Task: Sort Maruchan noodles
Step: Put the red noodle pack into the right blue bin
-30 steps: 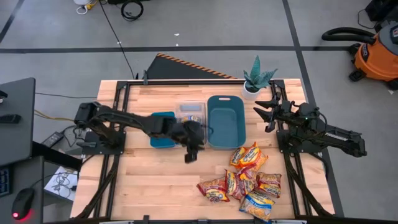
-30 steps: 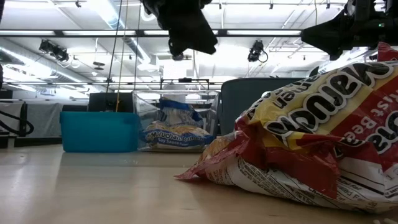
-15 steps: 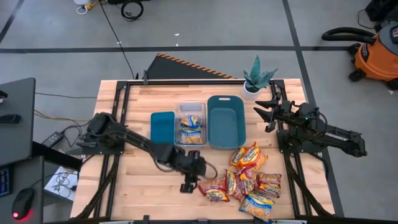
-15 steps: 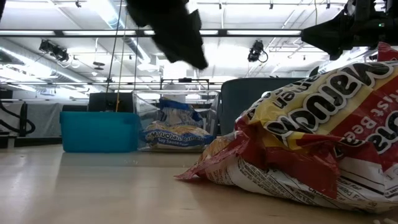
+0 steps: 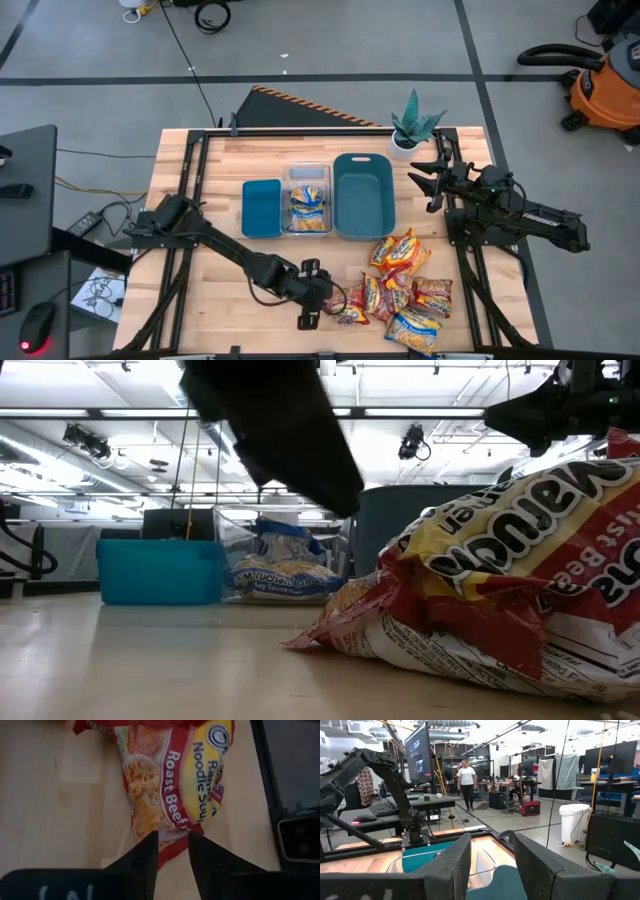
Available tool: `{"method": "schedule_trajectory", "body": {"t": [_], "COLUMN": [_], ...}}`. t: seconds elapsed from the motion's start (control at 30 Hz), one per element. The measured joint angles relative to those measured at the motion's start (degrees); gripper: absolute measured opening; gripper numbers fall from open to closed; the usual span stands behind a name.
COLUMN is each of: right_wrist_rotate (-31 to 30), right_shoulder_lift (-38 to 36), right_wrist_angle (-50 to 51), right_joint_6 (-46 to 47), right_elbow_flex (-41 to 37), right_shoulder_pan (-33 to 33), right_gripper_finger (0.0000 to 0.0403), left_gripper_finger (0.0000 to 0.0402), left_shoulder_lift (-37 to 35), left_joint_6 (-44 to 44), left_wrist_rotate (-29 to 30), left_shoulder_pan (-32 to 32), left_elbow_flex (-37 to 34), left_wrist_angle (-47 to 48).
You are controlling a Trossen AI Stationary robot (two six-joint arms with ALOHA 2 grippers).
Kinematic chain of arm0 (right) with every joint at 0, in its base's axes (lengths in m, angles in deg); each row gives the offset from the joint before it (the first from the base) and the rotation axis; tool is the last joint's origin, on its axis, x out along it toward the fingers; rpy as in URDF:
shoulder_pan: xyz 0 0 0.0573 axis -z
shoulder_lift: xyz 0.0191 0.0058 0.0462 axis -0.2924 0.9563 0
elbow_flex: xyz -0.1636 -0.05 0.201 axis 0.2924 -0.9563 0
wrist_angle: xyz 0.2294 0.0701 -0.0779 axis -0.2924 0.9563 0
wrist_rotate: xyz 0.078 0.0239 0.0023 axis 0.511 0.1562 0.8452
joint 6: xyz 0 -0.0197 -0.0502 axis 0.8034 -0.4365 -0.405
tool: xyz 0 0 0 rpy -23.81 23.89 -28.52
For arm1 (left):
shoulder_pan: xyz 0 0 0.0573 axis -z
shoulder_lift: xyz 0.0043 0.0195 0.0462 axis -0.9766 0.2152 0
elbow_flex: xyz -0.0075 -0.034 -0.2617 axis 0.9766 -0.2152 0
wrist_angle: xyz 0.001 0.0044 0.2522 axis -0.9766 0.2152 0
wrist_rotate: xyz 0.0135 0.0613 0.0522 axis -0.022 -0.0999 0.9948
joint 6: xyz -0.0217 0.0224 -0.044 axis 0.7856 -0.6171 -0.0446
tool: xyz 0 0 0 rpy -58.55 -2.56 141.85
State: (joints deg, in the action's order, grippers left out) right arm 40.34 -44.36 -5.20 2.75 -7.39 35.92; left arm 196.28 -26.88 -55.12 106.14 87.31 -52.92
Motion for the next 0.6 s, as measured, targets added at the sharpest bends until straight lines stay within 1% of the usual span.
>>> {"method": "schedule_trajectory", "body": {"t": [0.07,0.3,0.43,0.6], "right_wrist_rotate": [0.0,0.0,0.0,0.0], "right_shoulder_lift": [0.0,0.0,0.0,0.0], "right_wrist_angle": [0.02,0.03,0.03,0.02], "right_joint_6": [0.01,0.01,0.0,0.01], "right_elbow_flex": [0.0,0.0,0.0,0.0], "right_shoulder_pan": [0.0,0.0,0.0,0.0], "right_gripper_finger": [0.0153,0.0153,0.0153,0.0153], "left_gripper_finger": [0.0127,0.0174,0.018,0.0174], "left_shoulder_lift": [0.67,4.89,6.4,7.11], "left_joint_6": [0.77,-0.28,-0.49,-0.51], "left_wrist_rotate": [0.67,6.97,9.3,10.72], "left_shoulder_pan": [0.69,3.38,3.57,3.55], "left_elbow_flex": [1.86,9.0,9.77,9.65], "left_wrist_angle": [-0.59,0.18,0.92,3.27]}}
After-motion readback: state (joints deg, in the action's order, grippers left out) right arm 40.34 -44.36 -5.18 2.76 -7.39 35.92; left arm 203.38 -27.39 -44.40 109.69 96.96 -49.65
